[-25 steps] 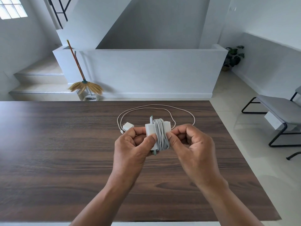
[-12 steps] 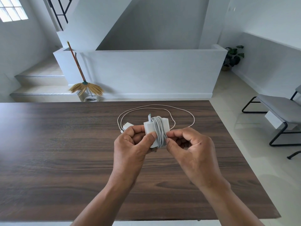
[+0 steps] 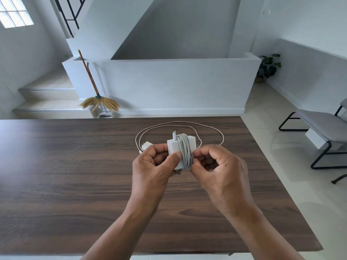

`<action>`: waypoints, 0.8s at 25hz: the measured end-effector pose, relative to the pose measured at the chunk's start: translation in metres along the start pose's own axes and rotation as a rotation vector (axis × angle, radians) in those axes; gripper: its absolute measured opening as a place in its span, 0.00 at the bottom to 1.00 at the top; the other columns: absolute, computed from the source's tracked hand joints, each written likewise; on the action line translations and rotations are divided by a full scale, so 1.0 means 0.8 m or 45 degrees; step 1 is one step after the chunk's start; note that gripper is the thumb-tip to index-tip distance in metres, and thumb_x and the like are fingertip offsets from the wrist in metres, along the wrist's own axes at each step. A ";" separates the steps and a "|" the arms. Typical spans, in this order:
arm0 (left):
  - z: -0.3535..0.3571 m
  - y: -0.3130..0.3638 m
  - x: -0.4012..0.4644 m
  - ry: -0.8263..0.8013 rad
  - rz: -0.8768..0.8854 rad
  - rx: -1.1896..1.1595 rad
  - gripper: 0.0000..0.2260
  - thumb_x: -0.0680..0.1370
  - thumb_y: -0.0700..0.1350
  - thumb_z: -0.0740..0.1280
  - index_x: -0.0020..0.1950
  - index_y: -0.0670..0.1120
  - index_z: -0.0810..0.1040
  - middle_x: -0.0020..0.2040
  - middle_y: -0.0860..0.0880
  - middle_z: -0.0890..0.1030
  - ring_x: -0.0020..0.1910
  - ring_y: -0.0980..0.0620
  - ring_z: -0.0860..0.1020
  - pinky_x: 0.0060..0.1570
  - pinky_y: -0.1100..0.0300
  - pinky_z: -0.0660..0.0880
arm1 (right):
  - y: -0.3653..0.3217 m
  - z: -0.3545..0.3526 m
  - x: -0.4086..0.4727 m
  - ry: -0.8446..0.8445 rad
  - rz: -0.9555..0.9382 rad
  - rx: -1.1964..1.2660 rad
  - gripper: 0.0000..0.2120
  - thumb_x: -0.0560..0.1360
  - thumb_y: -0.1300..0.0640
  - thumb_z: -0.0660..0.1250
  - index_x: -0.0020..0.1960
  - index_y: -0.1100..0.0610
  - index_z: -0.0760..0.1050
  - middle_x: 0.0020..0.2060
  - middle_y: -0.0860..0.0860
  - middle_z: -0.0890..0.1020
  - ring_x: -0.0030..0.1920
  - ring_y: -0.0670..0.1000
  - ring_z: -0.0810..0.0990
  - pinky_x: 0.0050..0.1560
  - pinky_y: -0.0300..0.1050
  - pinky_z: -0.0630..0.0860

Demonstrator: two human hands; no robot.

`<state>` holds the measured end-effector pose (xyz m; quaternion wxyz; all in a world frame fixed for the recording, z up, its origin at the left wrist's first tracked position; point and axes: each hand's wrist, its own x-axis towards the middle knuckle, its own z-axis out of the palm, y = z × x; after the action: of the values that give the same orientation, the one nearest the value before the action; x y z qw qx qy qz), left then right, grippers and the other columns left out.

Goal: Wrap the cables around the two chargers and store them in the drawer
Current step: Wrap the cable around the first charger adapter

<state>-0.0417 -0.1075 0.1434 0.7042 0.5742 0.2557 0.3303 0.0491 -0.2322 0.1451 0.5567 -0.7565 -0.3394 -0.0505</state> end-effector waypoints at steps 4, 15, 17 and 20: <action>-0.001 -0.002 0.000 0.020 -0.054 -0.088 0.06 0.78 0.35 0.72 0.55 0.37 0.82 0.46 0.39 0.89 0.46 0.40 0.88 0.51 0.41 0.85 | 0.006 -0.002 -0.009 -0.026 -0.021 0.064 0.05 0.74 0.62 0.77 0.48 0.53 0.87 0.39 0.42 0.87 0.41 0.41 0.86 0.39 0.30 0.80; 0.007 0.003 0.001 0.017 -0.138 -0.221 0.08 0.78 0.37 0.72 0.55 0.35 0.81 0.47 0.36 0.89 0.49 0.37 0.88 0.45 0.49 0.86 | 0.034 0.013 -0.025 0.184 -0.026 0.328 0.08 0.74 0.68 0.77 0.50 0.58 0.85 0.44 0.49 0.88 0.46 0.51 0.88 0.49 0.53 0.86; 0.007 0.003 0.001 0.025 -0.137 -0.219 0.08 0.78 0.38 0.72 0.55 0.35 0.81 0.47 0.37 0.89 0.49 0.38 0.88 0.45 0.50 0.86 | 0.034 0.017 -0.027 0.234 -0.039 0.326 0.07 0.73 0.67 0.77 0.49 0.58 0.86 0.43 0.49 0.87 0.45 0.51 0.88 0.48 0.53 0.86; 0.009 0.003 -0.002 0.042 -0.129 -0.222 0.09 0.78 0.37 0.72 0.55 0.34 0.81 0.46 0.38 0.89 0.48 0.39 0.88 0.44 0.52 0.86 | 0.039 0.028 -0.031 0.319 -0.009 0.327 0.07 0.73 0.67 0.77 0.49 0.58 0.86 0.43 0.48 0.88 0.44 0.51 0.88 0.46 0.54 0.86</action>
<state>-0.0378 -0.1130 0.1477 0.7630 0.4915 0.2662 0.3246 0.0412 -0.2282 0.1004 0.6864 -0.6659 -0.2736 -0.1027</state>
